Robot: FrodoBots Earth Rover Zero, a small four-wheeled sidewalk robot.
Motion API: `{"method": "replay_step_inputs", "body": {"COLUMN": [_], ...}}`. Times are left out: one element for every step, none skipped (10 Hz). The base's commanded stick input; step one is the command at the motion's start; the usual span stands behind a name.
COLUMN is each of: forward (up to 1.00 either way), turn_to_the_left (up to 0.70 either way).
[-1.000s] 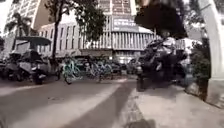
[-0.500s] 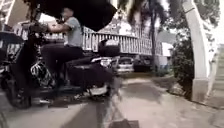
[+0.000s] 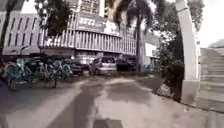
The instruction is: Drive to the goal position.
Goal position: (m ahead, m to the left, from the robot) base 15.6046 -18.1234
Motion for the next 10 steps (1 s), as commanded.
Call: {"method": "replay_step_inputs", "body": {"forward": [0.45, 0.45, 0.45, 0.45, 0.45, 0.42, 0.23, 0.03, -0.34, -0.45], "turn_to_the_left": [0.00, 0.27, 0.27, 0.27, 0.20, 0.00, 0.00, 0.00, 0.00, 0.00]}}
